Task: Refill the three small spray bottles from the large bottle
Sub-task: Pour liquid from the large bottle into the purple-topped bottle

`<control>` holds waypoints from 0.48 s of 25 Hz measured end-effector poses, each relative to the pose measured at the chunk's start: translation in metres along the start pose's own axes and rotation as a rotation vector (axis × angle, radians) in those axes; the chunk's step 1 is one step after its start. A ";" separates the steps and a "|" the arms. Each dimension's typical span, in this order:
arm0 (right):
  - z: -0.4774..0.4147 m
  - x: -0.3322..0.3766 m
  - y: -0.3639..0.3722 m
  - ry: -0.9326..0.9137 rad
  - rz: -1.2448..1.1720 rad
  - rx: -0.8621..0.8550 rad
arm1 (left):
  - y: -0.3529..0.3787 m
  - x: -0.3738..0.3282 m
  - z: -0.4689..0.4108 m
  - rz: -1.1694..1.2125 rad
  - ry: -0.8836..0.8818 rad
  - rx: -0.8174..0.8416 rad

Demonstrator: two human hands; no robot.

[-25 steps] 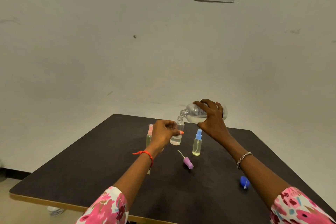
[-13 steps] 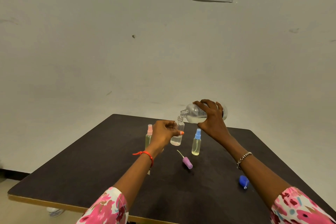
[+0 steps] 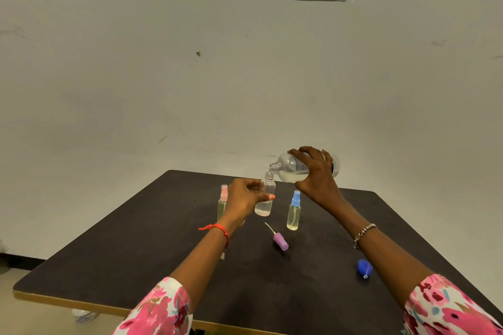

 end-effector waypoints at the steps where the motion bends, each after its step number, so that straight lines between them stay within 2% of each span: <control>1: 0.000 0.000 0.000 0.001 0.000 0.001 | 0.000 0.000 0.000 -0.002 -0.001 0.001; 12: 0.004 -0.002 -0.003 0.002 0.006 0.001 | 0.004 0.001 0.002 0.011 -0.001 0.013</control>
Point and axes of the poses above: each hand's wrist, its own z-axis away from the middle knuckle, its own y-axis out of the palm, x = y × z, the point moved 7 cm from there along -z, towards the middle knuckle, and after that the axes turned 11 degrees about -z, right-handed, at the moved point
